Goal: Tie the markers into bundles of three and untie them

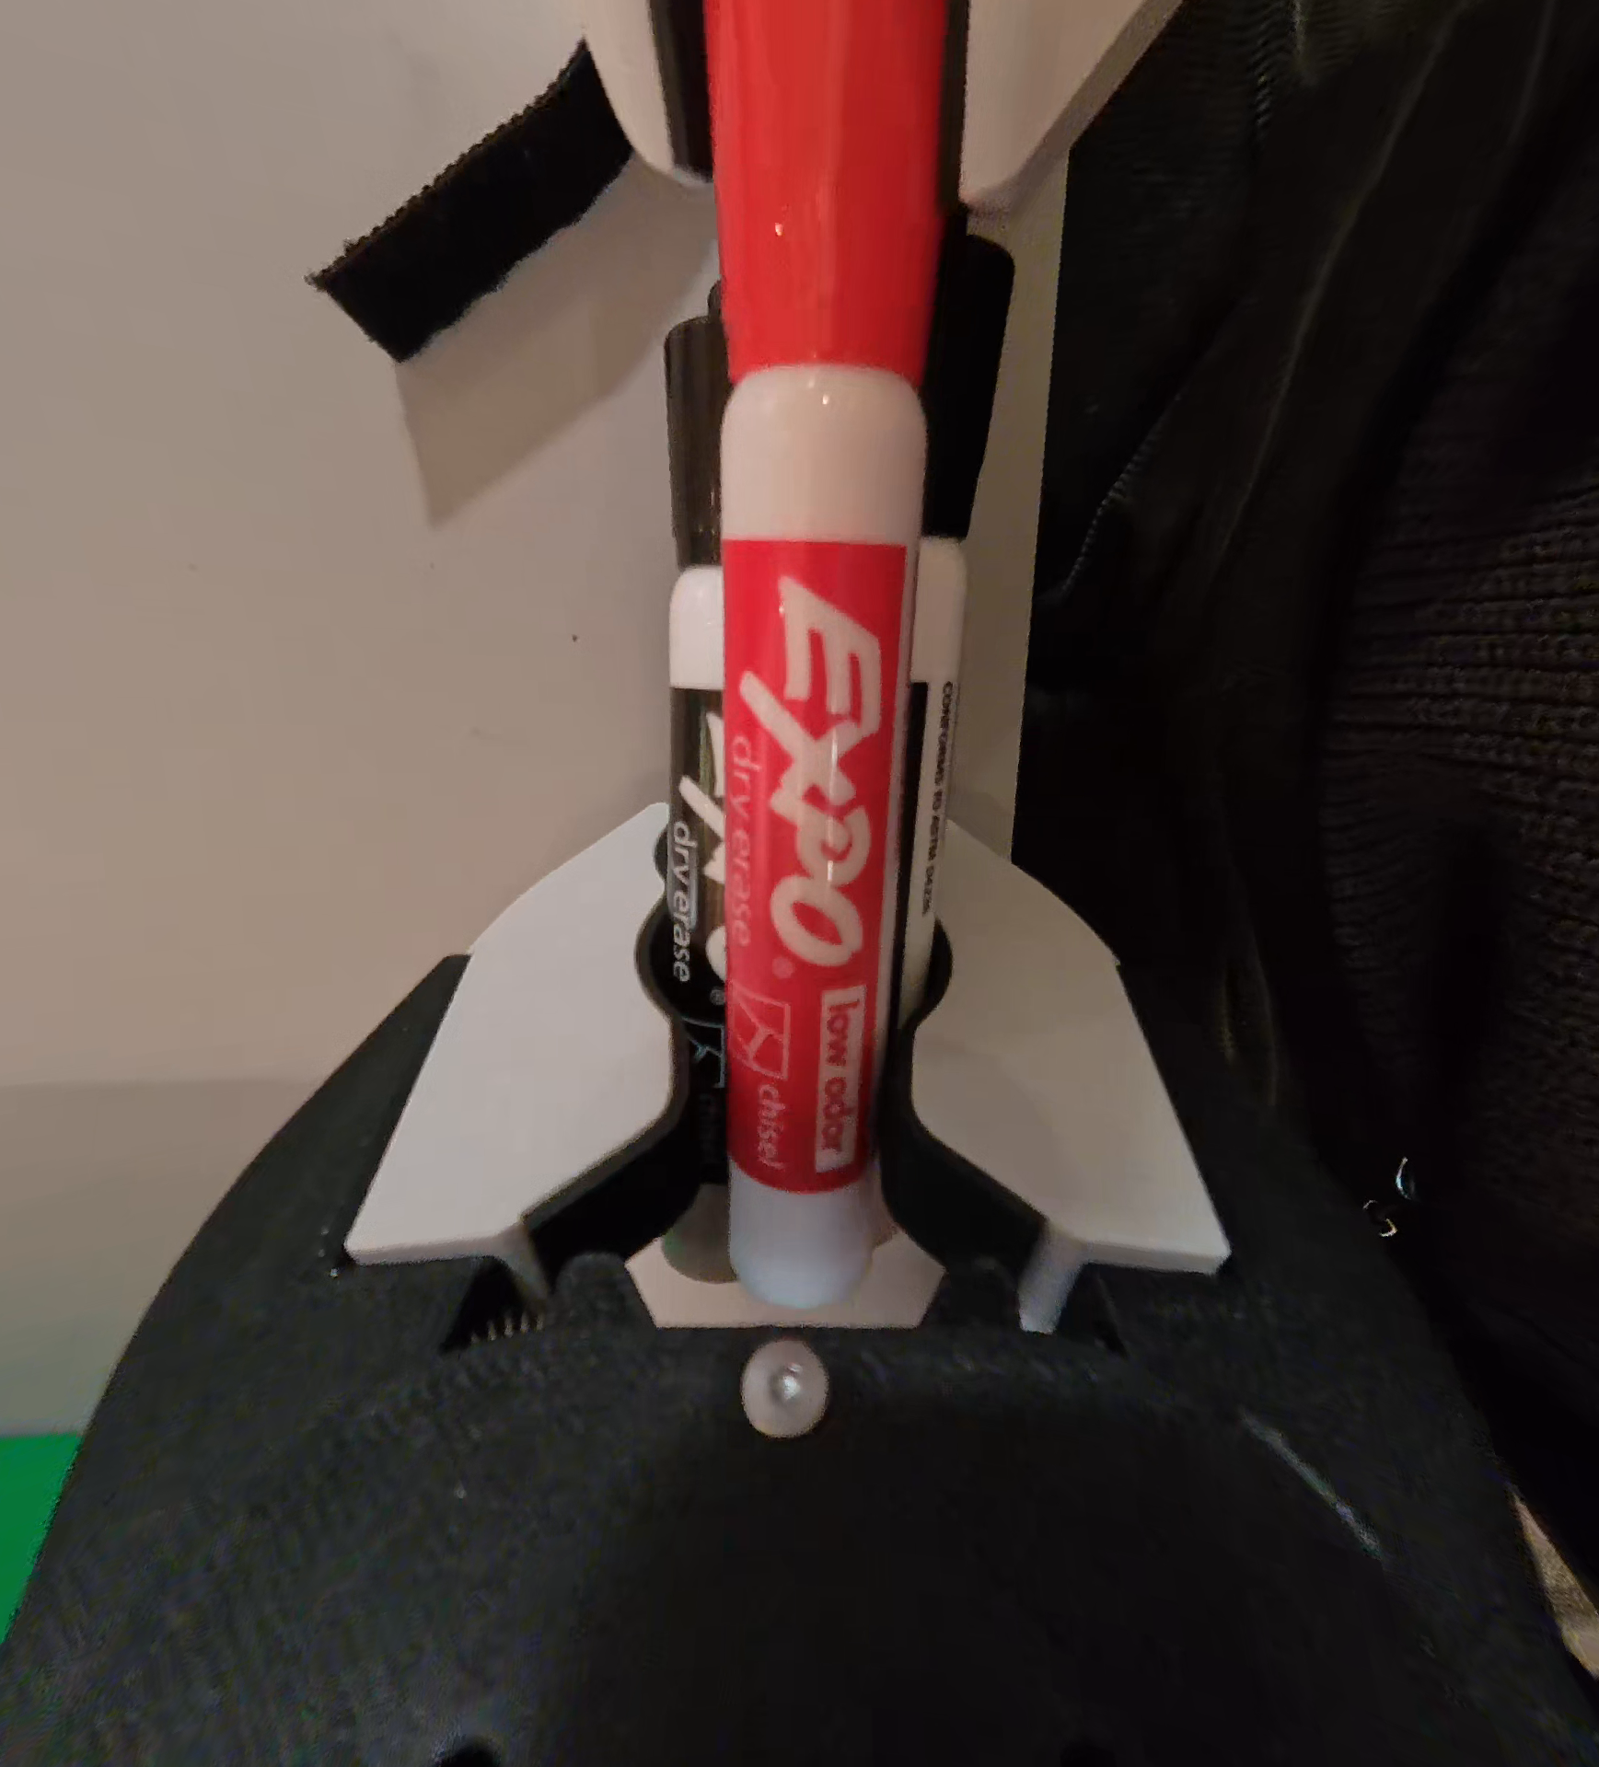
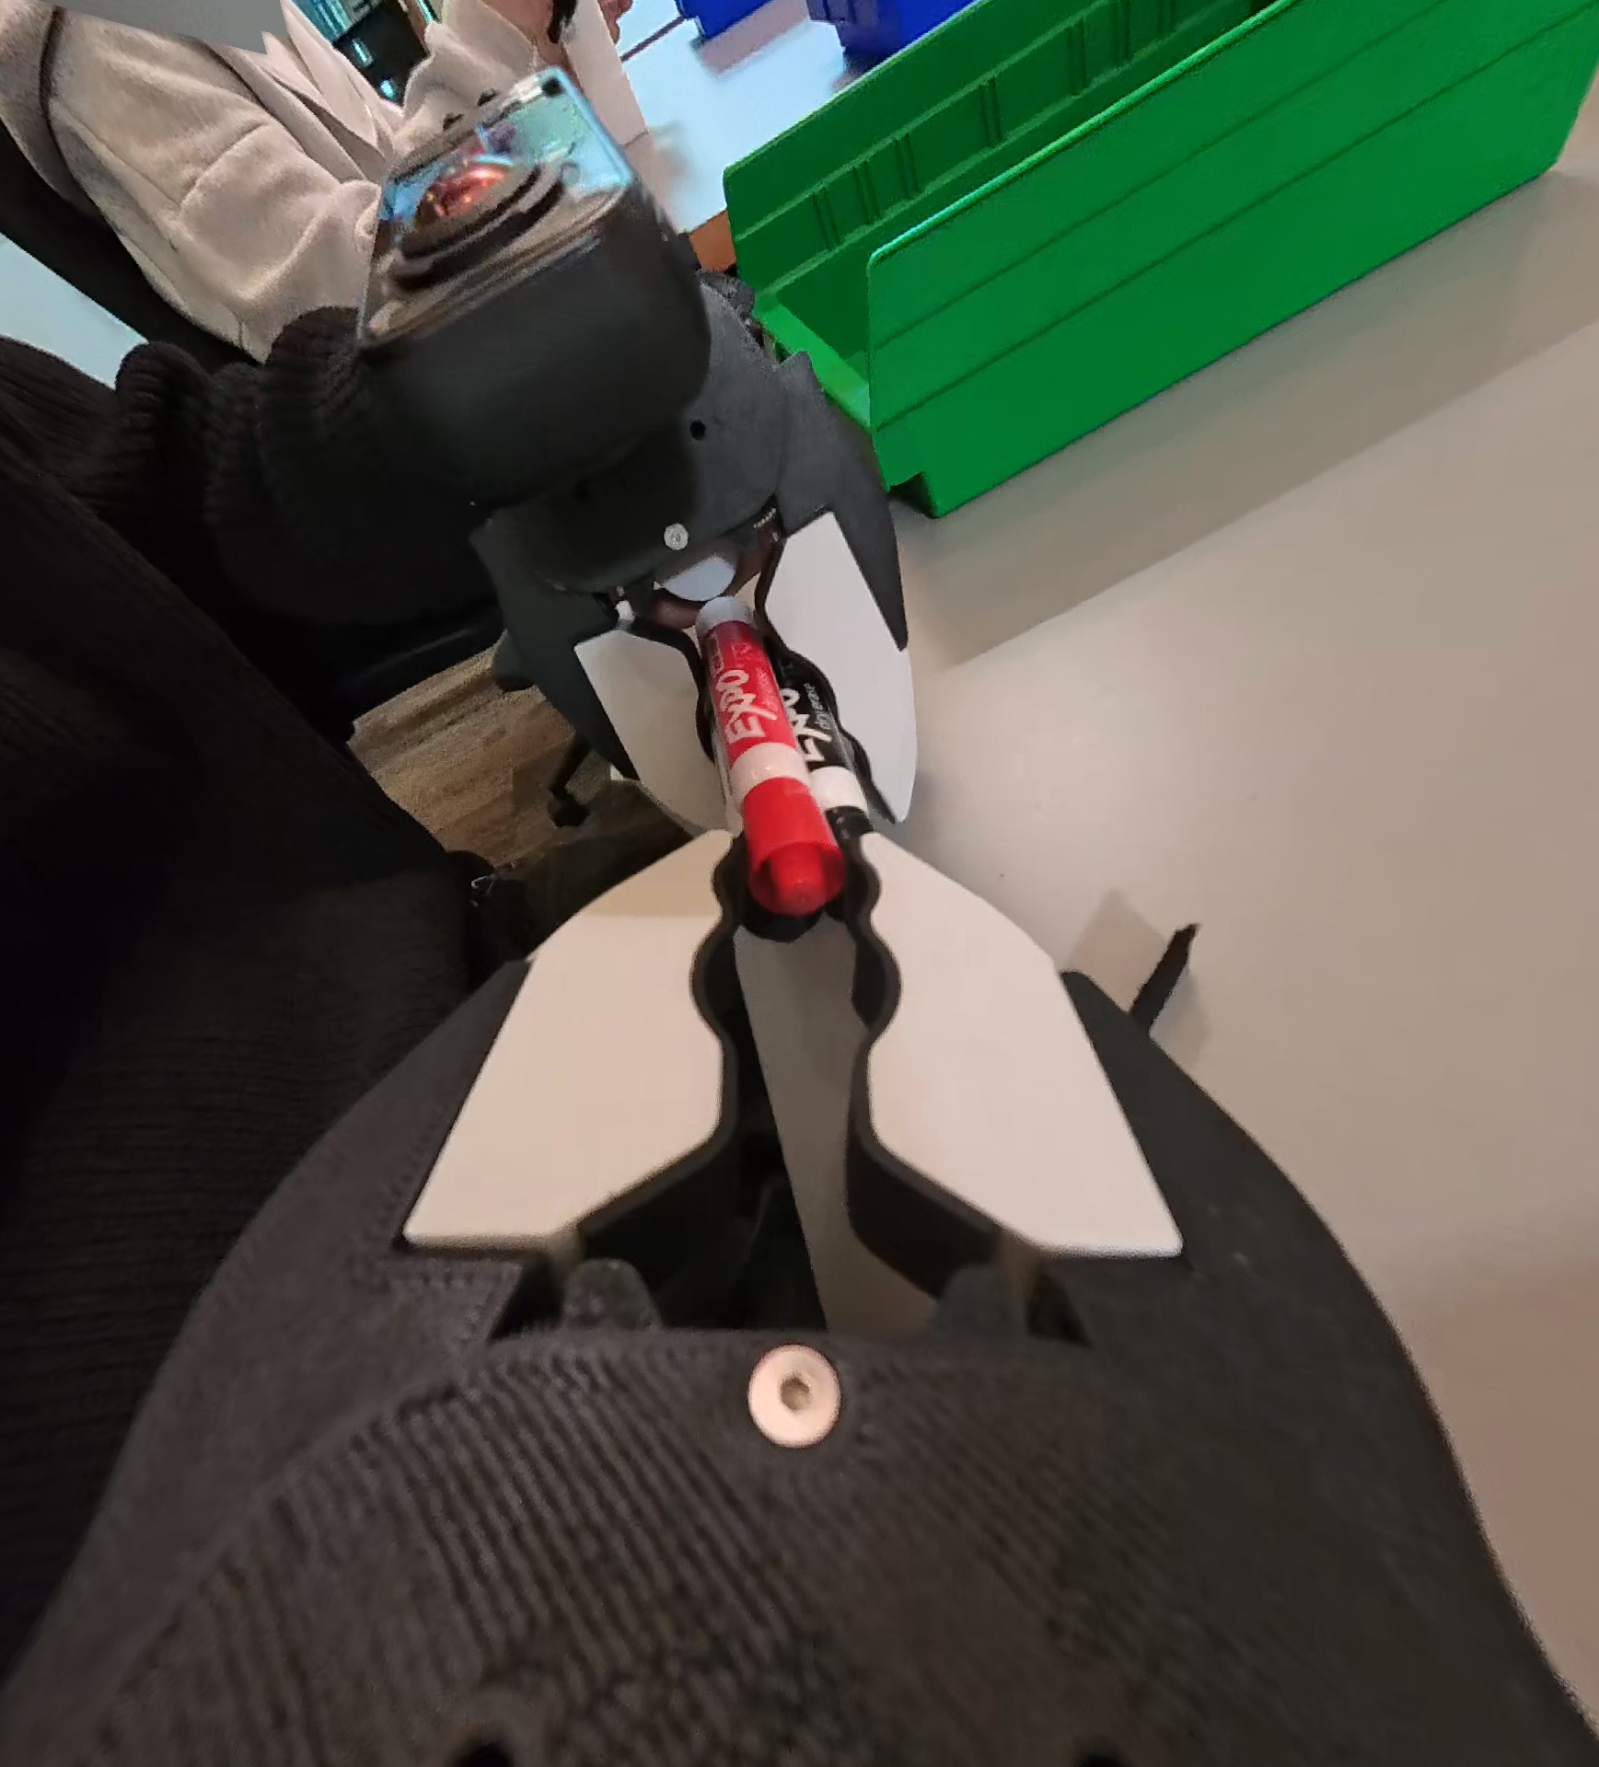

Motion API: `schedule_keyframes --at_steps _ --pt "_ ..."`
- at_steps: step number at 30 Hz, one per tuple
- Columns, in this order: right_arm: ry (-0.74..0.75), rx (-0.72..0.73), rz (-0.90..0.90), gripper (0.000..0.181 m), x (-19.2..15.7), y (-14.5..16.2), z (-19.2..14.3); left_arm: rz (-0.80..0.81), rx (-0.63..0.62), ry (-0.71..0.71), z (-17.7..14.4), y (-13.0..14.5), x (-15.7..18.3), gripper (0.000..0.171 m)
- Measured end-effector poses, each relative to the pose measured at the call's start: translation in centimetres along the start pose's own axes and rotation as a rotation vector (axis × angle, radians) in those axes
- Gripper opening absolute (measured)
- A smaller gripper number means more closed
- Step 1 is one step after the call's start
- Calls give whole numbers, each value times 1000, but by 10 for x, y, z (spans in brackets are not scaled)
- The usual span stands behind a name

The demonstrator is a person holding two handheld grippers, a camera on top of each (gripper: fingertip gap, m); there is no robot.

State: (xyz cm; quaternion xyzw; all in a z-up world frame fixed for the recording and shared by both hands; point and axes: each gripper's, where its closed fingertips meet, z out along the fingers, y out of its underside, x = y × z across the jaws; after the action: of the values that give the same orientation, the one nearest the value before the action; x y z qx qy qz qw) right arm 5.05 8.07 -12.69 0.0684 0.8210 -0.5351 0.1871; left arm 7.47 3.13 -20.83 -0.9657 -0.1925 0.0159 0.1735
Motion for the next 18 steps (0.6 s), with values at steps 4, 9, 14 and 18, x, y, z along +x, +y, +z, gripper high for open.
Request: schedule_keyframes --at_steps 4,9,14,18 --pt "-5 2 13 25 0 0 3 -10 5 -2 -1 -2 1 47" --pt "12 -20 -28 23 -2 1 7 2 -7 -4 -1 -2 4 47" --pt "31 -24 -39 24 1 3 5 9 -16 0 -1 -2 7 47" --pt "23 -5 -15 22 3 1 2 11 -13 -12 0 -5 7 47"
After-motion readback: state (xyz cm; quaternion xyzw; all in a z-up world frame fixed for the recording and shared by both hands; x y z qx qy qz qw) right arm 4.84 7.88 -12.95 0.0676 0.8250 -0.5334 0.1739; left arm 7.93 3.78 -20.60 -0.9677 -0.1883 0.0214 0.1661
